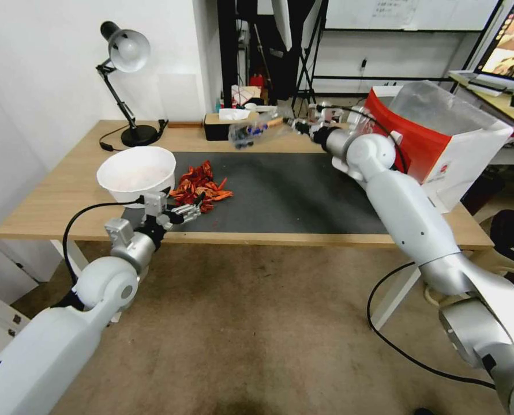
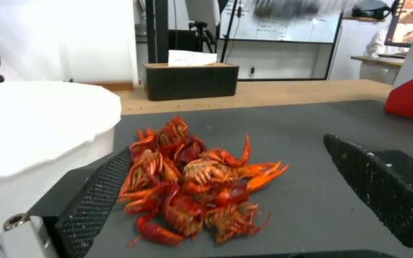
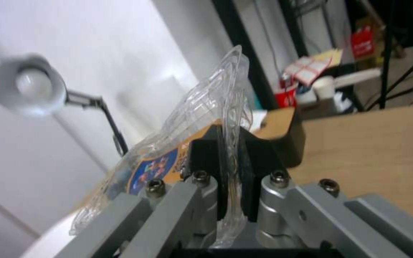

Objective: Close the takeout container lid, then place the container into the takeout bag.

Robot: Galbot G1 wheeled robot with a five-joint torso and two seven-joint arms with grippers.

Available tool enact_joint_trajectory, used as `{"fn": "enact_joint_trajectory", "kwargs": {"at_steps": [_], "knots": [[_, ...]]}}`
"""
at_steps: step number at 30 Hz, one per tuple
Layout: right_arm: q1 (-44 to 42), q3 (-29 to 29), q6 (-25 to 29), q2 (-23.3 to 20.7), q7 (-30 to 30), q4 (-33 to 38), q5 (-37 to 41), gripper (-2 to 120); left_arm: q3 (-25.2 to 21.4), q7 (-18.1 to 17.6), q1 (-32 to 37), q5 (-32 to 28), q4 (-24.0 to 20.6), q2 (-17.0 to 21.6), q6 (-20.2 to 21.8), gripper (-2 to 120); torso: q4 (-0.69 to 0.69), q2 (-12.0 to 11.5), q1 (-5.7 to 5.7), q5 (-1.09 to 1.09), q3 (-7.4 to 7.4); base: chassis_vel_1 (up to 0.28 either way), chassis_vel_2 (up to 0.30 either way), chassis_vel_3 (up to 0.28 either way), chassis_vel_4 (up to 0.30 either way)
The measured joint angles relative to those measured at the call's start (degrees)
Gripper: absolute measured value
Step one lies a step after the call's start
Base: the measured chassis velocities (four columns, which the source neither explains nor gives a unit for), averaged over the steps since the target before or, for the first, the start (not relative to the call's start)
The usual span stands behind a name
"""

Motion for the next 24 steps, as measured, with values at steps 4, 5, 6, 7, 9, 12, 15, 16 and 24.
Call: {"fn": "enact_joint_trajectory", "kwargs": {"at_steps": [4,5,6,7,9,12,15,16,24], "knots": [[-1.9,3.1,1.3,-2.4,5.6,6.4,4.8,3,0.1,-0.2,0.8,0.1,0.0,-0.5,-0.6,100,-0.08,0.0,0.0,0.01,0.01,0.0,0.0,0.0,0.0],[-1.9,3.1,1.3,-2.4,5.6,6.4,4.8,3,0.1,-0.2,0.8,0.1,0.0,-0.5,-0.6,100,-0.08,0.0,0.0,0.01,0.01,0.0,0.0,0.0,0.0],[-2.5,4.0,1.9,-3.2,7.9,8.7,6.7,3,0.0,-0.3,1.4,0.4,0.0,-0.5,-0.9,100,-0.08,0.0,0.0,0.01,0.01,0.0,0.0,0.0,0.0],[-2.9,4.6,2.4,-3.8,9.9,10.8,8.3,3,-0.1,-0.4,1.9,0.6,0.0,-0.5,-1.3,100,-0.06,0.0,0.0,0.01,0.01,0.0,0.0,0.0,0.0],[-3.4,5.3,2.9,-4.7,12.1,13.1,9.9,3,-0.3,-0.4,2.3,0.8,0.0,-0.5,-1.6,100,-0.03,0.0,0.0,0.01,0.01,0.0,0.0,0.0,0.0],[-4.4,6.9,4.4,-7.7,18.8,18.5,13.9,3,-1.3,-0.5,3.9,1.0,0.1,-0.7,-2.5,100,-0.01,0.0,-0.01,0.0,0.0,0.0,0.0,0.0,0.0],[-4.9,7.9,5.3,-9.8,23.1,21.3,16.0,3,-1.7,-0.6,4.7,1.6,0.1,-1.0,-3.1,100,-0.03,0.0,0.0,0.0,0.0,0.0,0.0,0.0,0.0],[-5.1,8.5,5.5,-10.6,24.5,22.2,16.5,3,-1.8,-0.6,5.1,1.8,0.1,-1.2,-3.3,100,-0.04,0.0,0.0,0.0,0.0,0.0,0.0,0.0,0.0],[-8.0,16.0,6.9,-16.2,31.7,26.3,18.4,3,-3.4,-1.8,8.5,3.2,-1.1,-1.8,-4.5,100,-0.03,0.0,0.0,0.02,0.01,0.0,0.0,0.0,0.0]]}}
